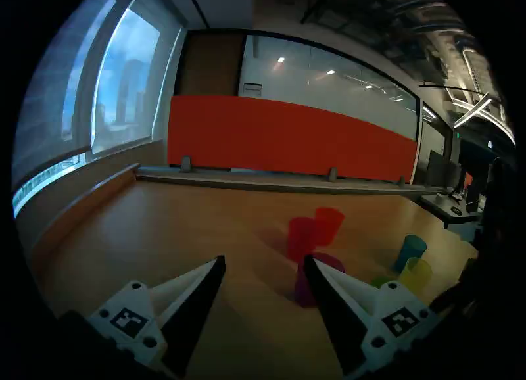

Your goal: Pour water

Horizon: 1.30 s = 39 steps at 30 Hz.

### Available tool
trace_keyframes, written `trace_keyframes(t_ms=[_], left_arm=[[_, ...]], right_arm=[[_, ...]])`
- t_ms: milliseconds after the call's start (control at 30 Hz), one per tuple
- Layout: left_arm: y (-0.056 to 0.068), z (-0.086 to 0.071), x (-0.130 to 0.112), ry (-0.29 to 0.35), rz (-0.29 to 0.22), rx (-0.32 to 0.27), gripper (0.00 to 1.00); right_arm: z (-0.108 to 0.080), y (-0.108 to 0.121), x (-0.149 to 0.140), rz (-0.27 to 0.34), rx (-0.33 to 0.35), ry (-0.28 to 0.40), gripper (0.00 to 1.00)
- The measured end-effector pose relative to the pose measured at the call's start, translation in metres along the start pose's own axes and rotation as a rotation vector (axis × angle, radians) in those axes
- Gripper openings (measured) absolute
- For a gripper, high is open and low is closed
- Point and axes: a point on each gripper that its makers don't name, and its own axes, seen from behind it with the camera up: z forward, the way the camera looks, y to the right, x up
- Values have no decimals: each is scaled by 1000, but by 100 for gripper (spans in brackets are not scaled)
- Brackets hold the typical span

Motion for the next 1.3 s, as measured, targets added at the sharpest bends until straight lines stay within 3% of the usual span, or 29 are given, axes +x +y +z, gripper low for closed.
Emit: trace_keyframes(t_ms=[167, 467, 667, 967, 1300], left_arm=[[-2, 0, 12, 56, 7, 26, 88], [-11, -3, 30, 197, -25, 75, 88], [-16, -5, 35, 267, -19, 108, 88], [-26, -1, 31, 303, 34, 178, 88], [-26, 1, 23, 335, 62, 201, 88]], right_arm=[[-3, 0, 13, 18, -34, 94, 98], [-13, 0, 31, 84, -59, 268, 98], [-21, 9, 42, 81, -98, 356, 98], [-24, 16, 44, 73, -125, 383, 98], [-25, 19, 49, 98, -132, 382, 98]])
